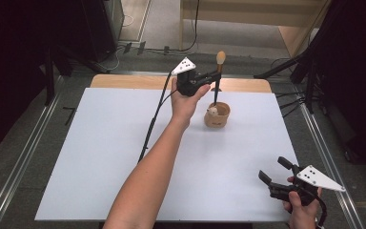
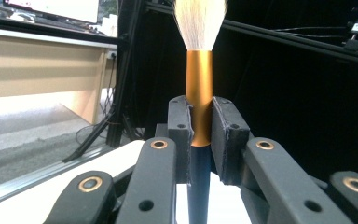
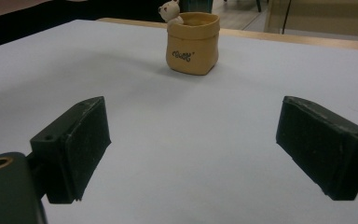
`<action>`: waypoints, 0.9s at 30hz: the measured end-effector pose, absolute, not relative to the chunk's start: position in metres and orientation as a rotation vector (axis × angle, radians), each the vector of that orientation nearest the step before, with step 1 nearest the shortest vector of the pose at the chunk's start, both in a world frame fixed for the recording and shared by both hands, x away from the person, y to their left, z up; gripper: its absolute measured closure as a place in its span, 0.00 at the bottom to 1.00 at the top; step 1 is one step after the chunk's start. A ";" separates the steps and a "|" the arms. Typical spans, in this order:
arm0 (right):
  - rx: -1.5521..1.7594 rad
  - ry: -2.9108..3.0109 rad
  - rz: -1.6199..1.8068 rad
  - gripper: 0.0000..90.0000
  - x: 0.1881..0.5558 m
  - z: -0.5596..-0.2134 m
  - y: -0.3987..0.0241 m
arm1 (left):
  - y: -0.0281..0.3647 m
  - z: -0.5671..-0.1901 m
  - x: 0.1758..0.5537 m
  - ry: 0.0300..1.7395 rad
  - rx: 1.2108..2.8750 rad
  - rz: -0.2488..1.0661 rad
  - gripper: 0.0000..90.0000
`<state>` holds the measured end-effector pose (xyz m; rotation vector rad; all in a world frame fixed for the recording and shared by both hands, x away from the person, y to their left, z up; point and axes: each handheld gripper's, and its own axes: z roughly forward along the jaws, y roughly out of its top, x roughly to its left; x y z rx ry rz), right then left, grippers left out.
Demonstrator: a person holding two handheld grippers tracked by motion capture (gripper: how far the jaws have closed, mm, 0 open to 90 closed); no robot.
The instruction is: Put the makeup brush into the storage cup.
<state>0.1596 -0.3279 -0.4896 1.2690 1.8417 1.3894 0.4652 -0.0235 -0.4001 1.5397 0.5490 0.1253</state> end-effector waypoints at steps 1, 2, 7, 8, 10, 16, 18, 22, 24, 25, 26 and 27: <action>1.273 1.839 1.390 0.12 0.160 -0.490 -0.328 | -0.024 -0.401 0.466 0.550 1.531 0.122 0.89; 1.273 1.839 1.390 0.12 0.160 -0.490 -0.328 | -0.024 -0.402 0.466 0.551 1.529 0.119 0.89; 1.277 1.837 1.393 0.12 0.161 -0.491 -0.330 | -0.027 -0.405 0.470 0.554 1.492 0.106 0.89; 1.277 1.837 1.393 0.12 0.161 -0.491 -0.330 | -0.028 -0.405 0.470 0.558 1.490 0.104 0.89; 1.283 1.833 1.394 0.12 0.160 -0.492 -0.331 | -0.032 -0.407 0.471 0.549 1.518 0.132 0.89; 1.292 1.824 1.399 0.12 0.160 -0.492 -0.334 | -0.042 -0.416 0.474 0.541 1.534 0.144 0.89; 1.290 1.824 1.400 0.12 0.161 -0.492 -0.335 | -0.043 -0.419 0.475 0.537 1.542 0.154 0.89; 1.300 1.826 1.402 0.12 0.161 -0.493 -0.335 | -0.045 -0.424 0.476 0.522 1.562 0.157 0.89; 1.302 1.825 1.398 0.12 0.162 -0.494 -0.335 | -0.047 -0.427 0.476 0.516 1.577 0.157 0.89; 1.304 1.825 1.399 0.12 0.162 -0.495 -0.335 | -0.048 -0.429 0.475 0.508 1.586 0.160 0.89; 1.306 1.827 1.398 0.12 0.162 -0.495 -0.335 | -0.048 -0.430 0.475 0.508 1.591 0.160 0.89; 1.305 1.826 1.399 0.12 0.162 -0.495 -0.335 | -0.049 -0.431 0.475 0.505 1.599 0.163 0.89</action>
